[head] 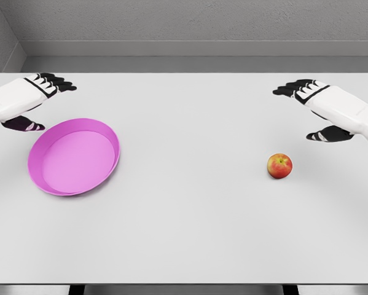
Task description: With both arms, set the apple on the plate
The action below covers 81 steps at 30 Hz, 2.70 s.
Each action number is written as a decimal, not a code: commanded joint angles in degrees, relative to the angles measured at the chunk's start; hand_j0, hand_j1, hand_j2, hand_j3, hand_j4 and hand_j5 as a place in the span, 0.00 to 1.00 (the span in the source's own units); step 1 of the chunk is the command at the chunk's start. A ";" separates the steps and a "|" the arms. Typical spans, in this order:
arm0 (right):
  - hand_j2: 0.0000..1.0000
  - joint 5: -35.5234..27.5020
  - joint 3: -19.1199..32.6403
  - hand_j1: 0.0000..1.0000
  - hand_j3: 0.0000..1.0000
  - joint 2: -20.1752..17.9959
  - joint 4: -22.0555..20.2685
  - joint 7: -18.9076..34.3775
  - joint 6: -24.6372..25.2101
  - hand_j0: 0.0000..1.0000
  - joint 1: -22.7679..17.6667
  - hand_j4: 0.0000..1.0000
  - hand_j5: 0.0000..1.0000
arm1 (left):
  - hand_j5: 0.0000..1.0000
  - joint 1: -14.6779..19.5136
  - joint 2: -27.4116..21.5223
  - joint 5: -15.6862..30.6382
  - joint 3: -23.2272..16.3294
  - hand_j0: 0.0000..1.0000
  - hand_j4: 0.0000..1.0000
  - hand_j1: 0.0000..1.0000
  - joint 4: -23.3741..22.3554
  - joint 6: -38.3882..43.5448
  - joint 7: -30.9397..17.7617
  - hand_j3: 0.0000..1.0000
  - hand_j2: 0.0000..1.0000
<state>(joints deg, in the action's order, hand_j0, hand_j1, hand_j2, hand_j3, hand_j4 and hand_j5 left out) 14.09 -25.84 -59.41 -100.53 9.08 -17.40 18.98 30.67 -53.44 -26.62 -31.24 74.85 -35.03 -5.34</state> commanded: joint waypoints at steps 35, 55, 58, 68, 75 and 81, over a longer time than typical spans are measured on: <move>1.00 -0.11 -13.45 1.00 1.00 1.93 1.21 16.06 8.08 1.00 4.39 1.00 1.00 | 1.00 0.35 0.61 -0.97 0.48 1.00 1.00 1.00 -1.20 0.03 -0.46 1.00 1.00; 0.53 -0.11 -14.76 0.53 0.53 1.84 1.30 16.15 7.64 0.53 4.31 0.53 0.53 | 1.00 0.53 0.70 -1.68 0.48 1.00 1.00 1.00 -1.55 0.03 -0.99 1.00 1.00; 0.52 -0.11 -15.20 0.52 0.52 1.84 1.30 16.06 7.73 0.52 4.31 0.52 0.52 | 1.00 0.53 0.70 -1.68 0.57 1.00 1.00 1.00 -1.55 0.03 -0.99 1.00 1.00; 0.48 -0.11 -15.12 0.48 0.48 1.84 1.30 16.06 8.08 0.48 4.39 0.48 0.48 | 1.00 0.61 0.70 -1.68 0.57 1.00 1.00 1.00 -1.47 0.03 -0.99 1.00 1.00; 0.46 -0.11 -14.94 0.46 0.46 1.84 0.86 15.97 8.00 0.46 5.01 0.46 0.46 | 1.00 0.61 0.61 -1.68 0.57 1.00 1.00 1.00 -1.47 0.03 -0.99 1.00 1.00; 0.43 -0.11 -14.85 0.43 0.43 2.37 0.60 15.97 8.00 0.43 6.33 0.43 0.43 | 1.00 0.62 0.61 -1.68 0.65 1.00 1.00 1.00 -1.47 0.03 -0.99 1.00 1.00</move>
<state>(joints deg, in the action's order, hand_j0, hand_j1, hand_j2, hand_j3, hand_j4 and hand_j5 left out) 14.13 -40.74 -57.26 -99.81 25.09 -9.44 25.40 31.20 -52.75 -28.66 -30.66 73.38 -35.03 -6.36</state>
